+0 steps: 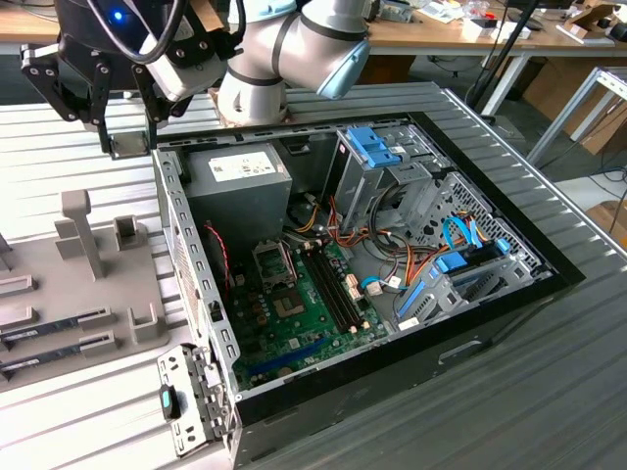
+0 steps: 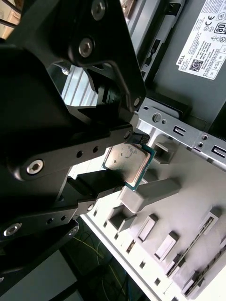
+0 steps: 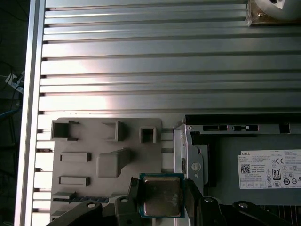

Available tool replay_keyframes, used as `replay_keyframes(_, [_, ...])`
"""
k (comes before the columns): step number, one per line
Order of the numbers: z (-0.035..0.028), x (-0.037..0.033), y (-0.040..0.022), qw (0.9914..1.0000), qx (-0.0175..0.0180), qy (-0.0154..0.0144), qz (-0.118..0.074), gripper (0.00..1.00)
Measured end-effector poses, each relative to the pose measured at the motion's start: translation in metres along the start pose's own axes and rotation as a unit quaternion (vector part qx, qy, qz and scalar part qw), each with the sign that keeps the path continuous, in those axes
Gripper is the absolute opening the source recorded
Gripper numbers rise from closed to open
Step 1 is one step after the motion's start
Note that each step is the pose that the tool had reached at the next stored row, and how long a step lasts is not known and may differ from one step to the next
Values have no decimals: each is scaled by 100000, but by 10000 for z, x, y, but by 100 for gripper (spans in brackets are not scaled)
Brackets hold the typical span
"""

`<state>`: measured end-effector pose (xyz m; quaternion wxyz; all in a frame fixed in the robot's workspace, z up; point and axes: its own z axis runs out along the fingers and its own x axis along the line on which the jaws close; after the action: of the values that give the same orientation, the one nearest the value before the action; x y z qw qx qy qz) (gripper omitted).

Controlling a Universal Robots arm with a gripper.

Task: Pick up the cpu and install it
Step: 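Pick up the cpu and move it towards the insertion slot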

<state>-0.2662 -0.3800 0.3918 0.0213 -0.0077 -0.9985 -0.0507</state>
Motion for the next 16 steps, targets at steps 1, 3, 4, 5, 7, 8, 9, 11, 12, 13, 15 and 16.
replay_keyframes(1, [0,-3,0,100000,1,2,0,47])
replay_keyframes(3, [0,-10,0,100000,1,0,-4,47])
replay_keyframes(4, [0,-14,0,100000,0,-1,0,47])
replay_keyframes(5, [0,-18,0,100000,0,1,-1,47])
replay_keyframes(7, [0,-25,0,100000,1,3,2,47])
replay_keyframes(8, [0,-28,0,100000,2,2,1,47])
replay_keyframes(9, [0,-31,0,100000,2,2,1,47])
replay_keyframes(11, [1,-37,0,100000,-2,0,0,47])
replay_keyframes(12, [1,-40,0,100000,1,2,0,47])
replay_keyframes(13, [1,-43,1,100000,1,1,3,47])
replay_keyframes(15, [2,-50,0,100000,1,0,1,47])
replay_keyframes(16, [2,-55,0,100000,-1,0,-1,47])
